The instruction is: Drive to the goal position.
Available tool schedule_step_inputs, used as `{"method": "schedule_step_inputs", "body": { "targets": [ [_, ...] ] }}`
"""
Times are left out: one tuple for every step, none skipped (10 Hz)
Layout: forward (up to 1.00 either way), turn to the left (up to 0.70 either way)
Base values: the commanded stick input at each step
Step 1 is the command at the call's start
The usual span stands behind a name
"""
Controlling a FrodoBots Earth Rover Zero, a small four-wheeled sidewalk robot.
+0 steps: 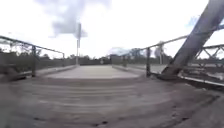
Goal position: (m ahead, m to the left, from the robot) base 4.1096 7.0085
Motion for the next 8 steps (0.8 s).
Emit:
{"method": "schedule_step_inputs", "body": {
  "targets": [
    [1.0,0.0],
    [1.0,0.0],
    [1.0,0.0],
    [1.0,0.0],
    [1.0,0.0],
    [1.0,0.0],
    [1.0,0.0],
    [1.0,0.0]
  ]
}}
